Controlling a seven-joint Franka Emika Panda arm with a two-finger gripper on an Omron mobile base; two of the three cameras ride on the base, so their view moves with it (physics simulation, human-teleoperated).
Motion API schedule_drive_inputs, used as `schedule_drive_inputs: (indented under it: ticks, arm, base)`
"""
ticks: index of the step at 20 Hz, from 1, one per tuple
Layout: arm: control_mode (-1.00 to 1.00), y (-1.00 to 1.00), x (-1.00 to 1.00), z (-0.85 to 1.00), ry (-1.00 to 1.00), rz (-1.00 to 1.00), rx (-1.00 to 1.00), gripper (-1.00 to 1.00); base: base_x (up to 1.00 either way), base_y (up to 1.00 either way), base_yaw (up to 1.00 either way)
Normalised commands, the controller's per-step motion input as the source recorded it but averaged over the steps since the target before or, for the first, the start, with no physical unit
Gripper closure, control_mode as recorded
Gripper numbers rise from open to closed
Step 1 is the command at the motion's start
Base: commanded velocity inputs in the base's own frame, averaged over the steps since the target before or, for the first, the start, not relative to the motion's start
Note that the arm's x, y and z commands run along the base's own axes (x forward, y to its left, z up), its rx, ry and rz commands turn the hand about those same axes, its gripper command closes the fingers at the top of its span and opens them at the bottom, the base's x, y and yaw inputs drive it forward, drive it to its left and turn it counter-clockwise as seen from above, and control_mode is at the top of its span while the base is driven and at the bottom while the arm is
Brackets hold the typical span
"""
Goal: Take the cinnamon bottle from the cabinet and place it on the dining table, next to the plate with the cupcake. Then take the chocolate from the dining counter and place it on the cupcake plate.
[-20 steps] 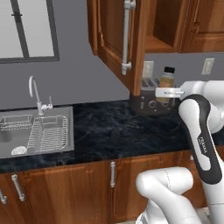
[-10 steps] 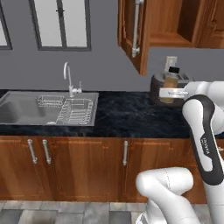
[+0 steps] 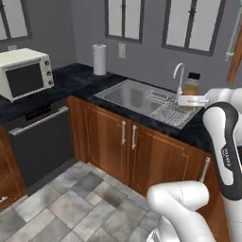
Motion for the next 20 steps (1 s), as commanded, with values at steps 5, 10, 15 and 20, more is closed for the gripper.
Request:
schedule_drive_inputs:
  ticks: [5, 10, 15, 20]
  arm:
    - [1.0, 0.0, 0.0, 0.0, 0.0, 0.0, 0.0, 1.0]
    - [1.0, 0.0, 0.0, 0.0, 0.0, 0.0, 0.0, 1.0]
    - [1.0, 0.0, 0.0, 0.0, 0.0, 0.0, 0.0, 1.0]
    - [1.0, 0.0, 0.0, 0.0, 0.0, 0.0, 0.0, 1.0]
  base:
    - [-0.05, 0.0, 1.0]
    - [-0.02, 0.0, 1.0]
    - [0.0, -0.01, 1.0]
    - [0.05, -0.04, 0.97]
